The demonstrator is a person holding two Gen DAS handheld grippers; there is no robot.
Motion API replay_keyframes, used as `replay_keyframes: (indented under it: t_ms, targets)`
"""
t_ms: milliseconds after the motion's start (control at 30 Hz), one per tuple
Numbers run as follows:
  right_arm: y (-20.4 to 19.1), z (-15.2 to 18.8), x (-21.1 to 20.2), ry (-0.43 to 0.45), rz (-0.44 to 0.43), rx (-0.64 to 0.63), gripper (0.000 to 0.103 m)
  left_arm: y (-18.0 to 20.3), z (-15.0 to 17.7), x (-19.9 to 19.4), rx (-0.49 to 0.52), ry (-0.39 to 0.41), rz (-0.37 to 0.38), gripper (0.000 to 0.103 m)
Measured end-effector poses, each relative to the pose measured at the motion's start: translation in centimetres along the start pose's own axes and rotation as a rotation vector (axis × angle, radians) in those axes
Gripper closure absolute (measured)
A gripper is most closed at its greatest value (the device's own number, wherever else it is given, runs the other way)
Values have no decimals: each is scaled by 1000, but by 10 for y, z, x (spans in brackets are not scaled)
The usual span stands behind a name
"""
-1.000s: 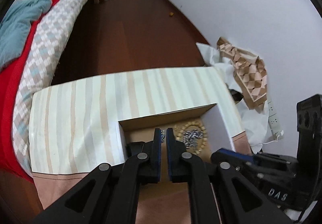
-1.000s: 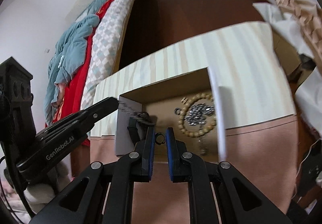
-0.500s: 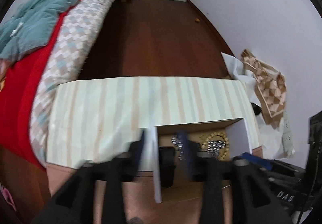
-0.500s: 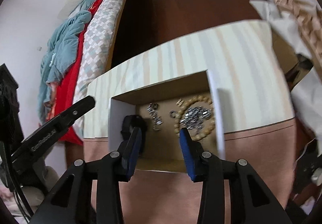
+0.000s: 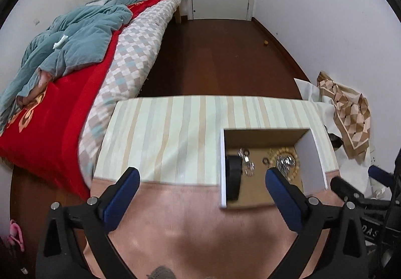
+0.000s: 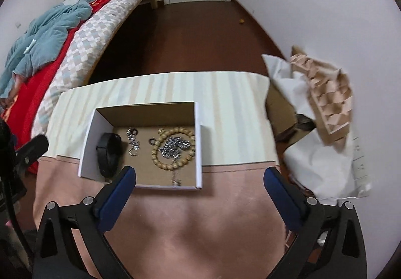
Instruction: Organize jewelry
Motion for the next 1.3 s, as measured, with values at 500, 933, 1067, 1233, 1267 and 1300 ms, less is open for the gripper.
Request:
replay_keyframes:
  t_ms: [500,933,1067,1233,1267,1300]
  targets:
    - [12,53,-137,151,21,20,0,6,47,-120,-16,103,-24,1]
    - [18,91,-271,302,10,17,0,2,77,-228,-26,194,-36,1]
    - [21,99,-300,332,17,17,0,5,82,-247,-13,196,-30,1]
    - [20,109,-324,348,21,14,0,6,86,-259,-24,193,-15,1]
    - [20,110,-326,346,19,14,0,7,87,-260,-26,185,-12,1]
    - [21,111,-328,344,18,17,0,7,89,-260,-27,181,-6,1]
Point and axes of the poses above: each gripper's, at about its wrist camera, not at the fingertips, and x roughly the way its jaws point, y to its right, z to its underside, the point moved 8 cm from there along x, roughly the way its jaws point, and after that the axes turned 4 degrees about -y, right-handed, at the moved point
